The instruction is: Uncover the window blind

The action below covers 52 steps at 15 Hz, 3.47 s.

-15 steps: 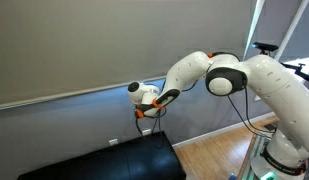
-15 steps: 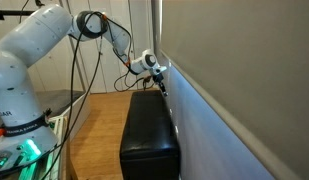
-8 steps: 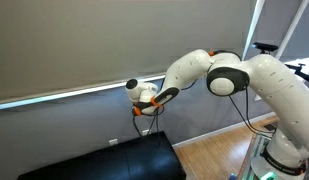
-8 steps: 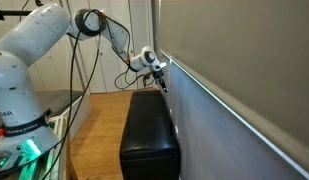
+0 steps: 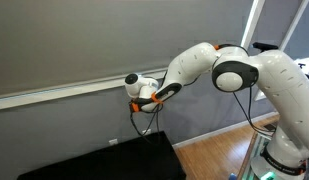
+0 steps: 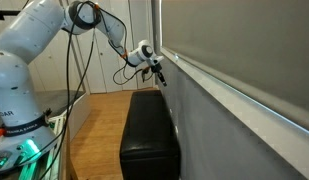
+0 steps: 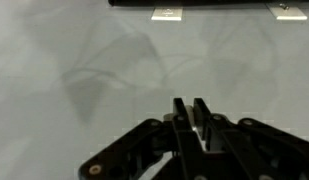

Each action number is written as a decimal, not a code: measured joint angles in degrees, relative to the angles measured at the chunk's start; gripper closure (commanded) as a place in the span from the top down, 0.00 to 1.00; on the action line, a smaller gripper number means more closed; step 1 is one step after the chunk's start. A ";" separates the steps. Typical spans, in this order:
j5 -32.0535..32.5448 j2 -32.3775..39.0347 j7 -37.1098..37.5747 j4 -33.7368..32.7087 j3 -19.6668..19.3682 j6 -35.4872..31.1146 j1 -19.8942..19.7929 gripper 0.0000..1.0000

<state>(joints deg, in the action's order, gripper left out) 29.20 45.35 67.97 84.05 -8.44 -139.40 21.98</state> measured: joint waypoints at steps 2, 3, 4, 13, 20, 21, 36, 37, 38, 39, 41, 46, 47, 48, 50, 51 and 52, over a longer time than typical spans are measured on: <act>0.00 -1.03 0.00 1.04 -0.15 -0.31 0.05 0.04; 0.00 -1.30 0.00 1.46 -0.24 -0.32 0.03 0.04; 0.00 -1.32 0.00 1.68 -0.28 -0.32 -0.02 0.04; -0.08 1.21 -1.57 2.02 -0.31 0.06 -0.91 0.04; -0.39 4.61 -3.22 -0.16 -0.15 2.85 -0.86 0.04; -0.46 5.32 -3.33 -0.67 -0.16 3.57 -0.88 0.04; -0.79 2.07 -2.75 -2.49 -0.43 2.92 0.07 0.04; -0.79 1.59 -2.57 -1.99 -0.47 2.29 0.14 0.04; -0.79 1.02 -2.40 -1.48 -0.52 1.75 0.18 0.04; -0.79 0.43 -2.37 -1.06 -0.54 1.46 0.18 0.04; -0.79 -0.52 -2.36 -0.23 -0.61 1.31 0.15 0.04; -0.79 -0.88 -2.85 1.47 -0.20 1.26 0.24 0.04; -0.79 -0.97 -3.27 1.99 0.17 1.26 0.41 0.04; -0.79 -1.16 -3.91 2.64 0.65 1.25 0.65 0.04; -0.73 -1.93 -5.59 3.72 1.47 1.25 1.37 0.04; -0.73 -2.59 -6.35 4.50 1.89 1.26 1.79 0.04; -0.73 -3.27 -7.12 5.23 2.28 1.26 2.23 0.04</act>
<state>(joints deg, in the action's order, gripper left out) 28.47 42.08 60.85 89.27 -6.16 -138.14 24.20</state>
